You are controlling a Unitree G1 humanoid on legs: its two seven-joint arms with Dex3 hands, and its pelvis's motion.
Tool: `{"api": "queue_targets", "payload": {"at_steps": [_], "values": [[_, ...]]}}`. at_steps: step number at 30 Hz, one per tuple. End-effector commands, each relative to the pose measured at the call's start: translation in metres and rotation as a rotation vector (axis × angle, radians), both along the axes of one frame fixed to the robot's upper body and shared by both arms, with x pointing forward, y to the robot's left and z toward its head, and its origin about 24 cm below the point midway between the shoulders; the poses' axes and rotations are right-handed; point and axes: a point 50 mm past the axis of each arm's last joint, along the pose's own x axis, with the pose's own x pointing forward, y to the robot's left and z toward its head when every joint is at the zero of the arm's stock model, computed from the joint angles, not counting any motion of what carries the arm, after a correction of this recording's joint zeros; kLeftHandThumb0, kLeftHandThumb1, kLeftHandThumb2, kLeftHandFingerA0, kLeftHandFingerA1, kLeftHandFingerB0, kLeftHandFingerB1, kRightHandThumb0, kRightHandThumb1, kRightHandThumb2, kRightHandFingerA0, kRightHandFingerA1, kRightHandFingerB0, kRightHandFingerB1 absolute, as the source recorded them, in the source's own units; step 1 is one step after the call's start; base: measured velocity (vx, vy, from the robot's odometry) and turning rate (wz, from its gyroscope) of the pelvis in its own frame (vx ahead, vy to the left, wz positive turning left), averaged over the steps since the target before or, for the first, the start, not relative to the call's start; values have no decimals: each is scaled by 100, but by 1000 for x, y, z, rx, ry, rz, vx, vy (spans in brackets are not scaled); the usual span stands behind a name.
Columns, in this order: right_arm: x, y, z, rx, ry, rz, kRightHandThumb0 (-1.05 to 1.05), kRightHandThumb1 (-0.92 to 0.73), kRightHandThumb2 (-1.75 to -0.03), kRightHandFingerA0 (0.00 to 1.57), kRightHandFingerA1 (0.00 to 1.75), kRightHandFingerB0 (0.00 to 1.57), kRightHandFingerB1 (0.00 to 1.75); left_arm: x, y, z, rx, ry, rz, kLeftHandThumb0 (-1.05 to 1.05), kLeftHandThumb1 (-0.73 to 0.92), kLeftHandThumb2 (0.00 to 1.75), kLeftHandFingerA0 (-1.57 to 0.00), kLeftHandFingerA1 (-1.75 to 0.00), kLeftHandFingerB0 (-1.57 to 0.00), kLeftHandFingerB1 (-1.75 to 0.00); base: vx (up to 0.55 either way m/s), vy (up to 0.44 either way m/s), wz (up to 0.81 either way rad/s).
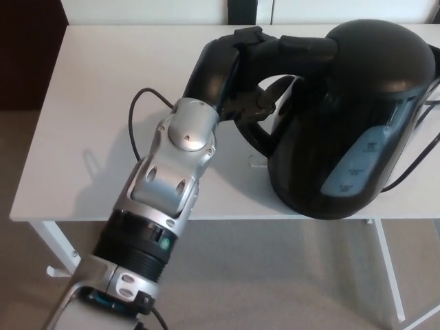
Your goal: The robot walk towards a table in front and uses its left hand to pick up the pot from the base and places it on the table
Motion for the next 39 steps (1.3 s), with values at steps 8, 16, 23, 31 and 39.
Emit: {"api": "queue_targets", "payload": {"at_steps": [8, 16, 23, 31, 39], "values": [[-7, -5, 1, -19, 15, 11, -103, -40, -70, 112, 57, 108, 54, -2, -4, 23, -643, 189, -54, -23, 71, 70, -100, -139, -82, -92, 0, 0, 0], [-8, -4, 0, -12, 23, 9, -102, -39, -70, 112, 56, 109, 53, 6, 5, 57, -710, 168, -58, -19, 76, 66, -100, -139, -83, -91, 0, 0, 0], [-7, -6, 1, -29, 19, 21, -104, -40, -71, 112, 58, 110, 55, 15, 25, 87, -706, 95, -33, -20, 76, 70, -93, -155, -78, -95, 0, 0, 0], [-4, -4, 0, -11, 18, 6, -33, 10, -71, 97, 86, 95, 84, 22, 75, 109, -675, 41, 61, -16, 82, 65, -92, -159, -72, -94, 0, 0, 0], [-7, -5, 0, -26, 25, 20, -103, -38, -70, 111, 57, 110, 55, 17, 125, 105, -587, -14, 154, -8, 81, 76, -95, -157, -71, -106, 0, 0, 0]]}}
